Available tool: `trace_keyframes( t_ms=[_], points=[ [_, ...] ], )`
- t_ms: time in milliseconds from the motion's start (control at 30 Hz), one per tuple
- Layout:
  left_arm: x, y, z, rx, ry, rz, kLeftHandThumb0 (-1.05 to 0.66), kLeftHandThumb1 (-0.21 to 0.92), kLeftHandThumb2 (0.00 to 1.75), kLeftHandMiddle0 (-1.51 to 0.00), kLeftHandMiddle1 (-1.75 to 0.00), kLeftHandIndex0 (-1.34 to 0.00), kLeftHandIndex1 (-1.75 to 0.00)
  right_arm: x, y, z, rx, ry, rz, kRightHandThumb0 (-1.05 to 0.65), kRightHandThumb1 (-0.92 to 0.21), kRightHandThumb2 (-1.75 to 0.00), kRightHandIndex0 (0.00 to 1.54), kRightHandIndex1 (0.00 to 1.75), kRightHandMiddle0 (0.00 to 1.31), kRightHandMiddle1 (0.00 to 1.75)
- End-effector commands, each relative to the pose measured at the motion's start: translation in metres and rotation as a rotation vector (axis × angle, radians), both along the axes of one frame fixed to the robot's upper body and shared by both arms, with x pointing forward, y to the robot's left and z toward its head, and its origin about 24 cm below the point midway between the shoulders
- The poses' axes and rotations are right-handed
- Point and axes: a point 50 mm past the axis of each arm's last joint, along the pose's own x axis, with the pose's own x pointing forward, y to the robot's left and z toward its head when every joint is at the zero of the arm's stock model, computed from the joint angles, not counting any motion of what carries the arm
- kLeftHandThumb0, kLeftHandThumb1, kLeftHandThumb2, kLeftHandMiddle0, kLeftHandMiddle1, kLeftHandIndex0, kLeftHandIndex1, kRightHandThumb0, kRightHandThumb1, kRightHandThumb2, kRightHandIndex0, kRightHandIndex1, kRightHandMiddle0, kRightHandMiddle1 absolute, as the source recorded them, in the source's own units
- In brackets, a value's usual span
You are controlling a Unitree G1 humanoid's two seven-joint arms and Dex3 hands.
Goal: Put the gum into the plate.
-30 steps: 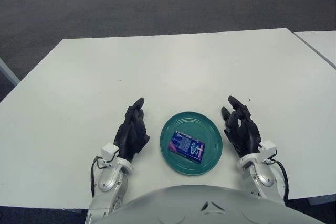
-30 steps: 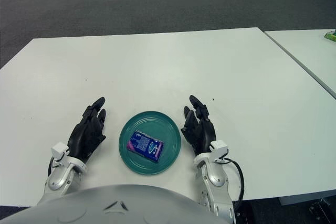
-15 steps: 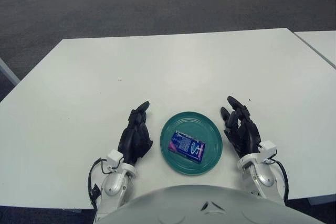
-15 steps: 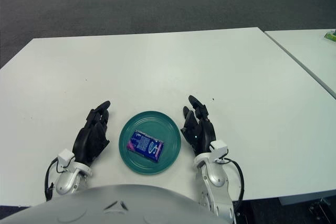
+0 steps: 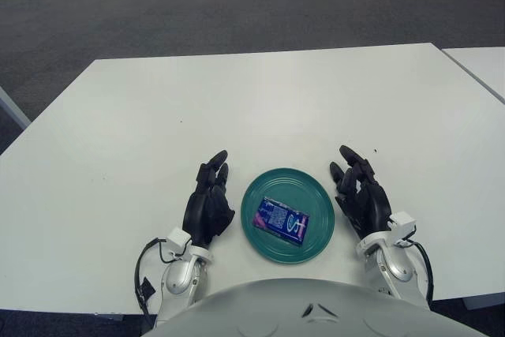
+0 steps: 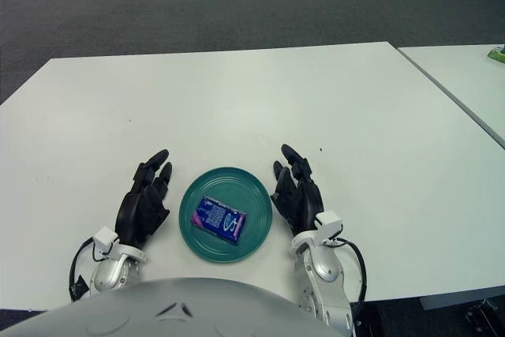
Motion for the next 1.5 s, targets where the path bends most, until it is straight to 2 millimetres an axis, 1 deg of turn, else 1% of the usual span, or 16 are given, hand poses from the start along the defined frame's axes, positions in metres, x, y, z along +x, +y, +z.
trace_keyframes(
  t_ms=[0, 167, 333, 500, 733, 1033, 1300, 1467],
  points=[
    [-0.009, -0.003, -0.016, -0.014, 0.102, -0.003, -1.05, 0.92, 1.08, -0.31, -0.04, 0.00, -0.77, -0.010, -0.003, -0.004, -0.009, 0.035, 0.009, -0.85, -0.92, -0.91, 0.27, 0.00, 0.00, 0.54],
    [-0.011, -0.004, -0.015, -0.005, 0.109, -0.011, -1.05, 0.92, 1.09, -0.32, -0.04, 0.00, -0.78, -0.012, -0.002, -0.004, -0.009, 0.036, 0.019, -0.84, -0.92, -0.90, 0.27, 0.00, 0.00, 0.54],
    [-0.011, -0.006, -0.012, 0.051, 0.191, -0.054, -1.05, 0.92, 1.09, -0.30, -0.02, 0.00, -0.75, -0.013, -0.001, -0.006, -0.001, 0.046, 0.024, -0.83, -0.92, -0.90, 0.27, 0.00, 0.00, 0.55],
    [-0.012, -0.008, -0.001, 0.080, 0.248, -0.080, -1.05, 0.92, 1.11, -0.23, -0.01, 0.00, -0.63, -0.015, 0.001, -0.007, 0.000, 0.056, 0.021, -0.83, -0.92, -0.90, 0.28, 0.01, 0.00, 0.60],
    [-0.013, -0.007, 0.003, 0.101, 0.289, -0.099, -1.05, 0.92, 1.13, -0.15, 0.00, 0.00, -0.48, -0.020, 0.007, -0.001, -0.014, 0.058, 0.031, -0.82, -0.92, -0.90, 0.29, 0.01, 0.00, 0.62],
    [-0.013, -0.007, 0.004, 0.074, 0.318, -0.106, -1.05, 0.92, 1.14, -0.11, 0.00, 0.00, -0.37, -0.021, 0.009, 0.002, -0.124, 0.098, 0.063, -0.84, -0.92, -0.93, 0.25, 0.00, 0.00, 0.52],
    [-0.014, -0.007, 0.002, 0.068, 0.322, -0.106, -1.05, 0.92, 1.15, -0.12, -0.01, 0.00, -0.34, -0.021, 0.012, 0.006, -0.152, 0.099, 0.081, -0.85, -0.92, -0.95, 0.22, 0.00, 0.00, 0.43],
    [-0.014, -0.006, 0.002, 0.069, 0.317, -0.099, -1.05, 0.92, 1.15, -0.11, 0.00, 0.00, -0.32, -0.021, 0.012, 0.007, -0.159, 0.096, 0.075, -0.85, -0.92, -0.95, 0.22, 0.00, 0.00, 0.43]
  ],
)
